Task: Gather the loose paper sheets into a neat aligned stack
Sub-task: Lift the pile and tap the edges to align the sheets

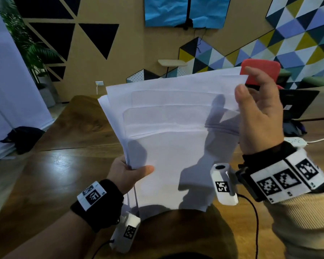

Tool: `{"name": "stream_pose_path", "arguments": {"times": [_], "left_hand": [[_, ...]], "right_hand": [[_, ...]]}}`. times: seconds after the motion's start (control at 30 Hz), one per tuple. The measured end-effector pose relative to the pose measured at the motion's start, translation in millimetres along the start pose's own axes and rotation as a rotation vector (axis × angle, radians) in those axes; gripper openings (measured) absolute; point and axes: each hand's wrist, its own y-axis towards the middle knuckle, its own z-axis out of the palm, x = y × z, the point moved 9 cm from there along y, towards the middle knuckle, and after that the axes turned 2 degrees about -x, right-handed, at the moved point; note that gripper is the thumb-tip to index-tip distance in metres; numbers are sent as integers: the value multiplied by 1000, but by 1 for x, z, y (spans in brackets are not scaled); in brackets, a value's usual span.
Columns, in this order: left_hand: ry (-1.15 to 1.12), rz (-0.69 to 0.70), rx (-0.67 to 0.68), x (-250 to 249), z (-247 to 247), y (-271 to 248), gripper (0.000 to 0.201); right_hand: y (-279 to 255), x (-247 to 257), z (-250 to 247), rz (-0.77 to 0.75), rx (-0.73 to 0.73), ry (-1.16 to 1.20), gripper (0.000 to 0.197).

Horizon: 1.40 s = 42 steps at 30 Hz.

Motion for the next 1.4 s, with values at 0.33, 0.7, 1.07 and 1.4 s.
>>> {"name": "stream_pose_path", "arguments": {"times": [0.33, 0.7, 1.07, 1.4], "left_hand": [[-34, -1, -14, 0, -5, 0, 22], [9, 18, -20, 0, -6, 1, 22], [27, 62, 80, -7, 8, -3, 21], [328, -105, 157, 28, -22, 3, 15]], "right_hand": [[8, -1, -11, 20, -42, -286, 31], [-31, 22, 65, -237, 663, -1127, 69], [-52, -10, 107, -234, 838, -1270, 42], [-22, -24, 32, 92, 521, -592, 9]]}}
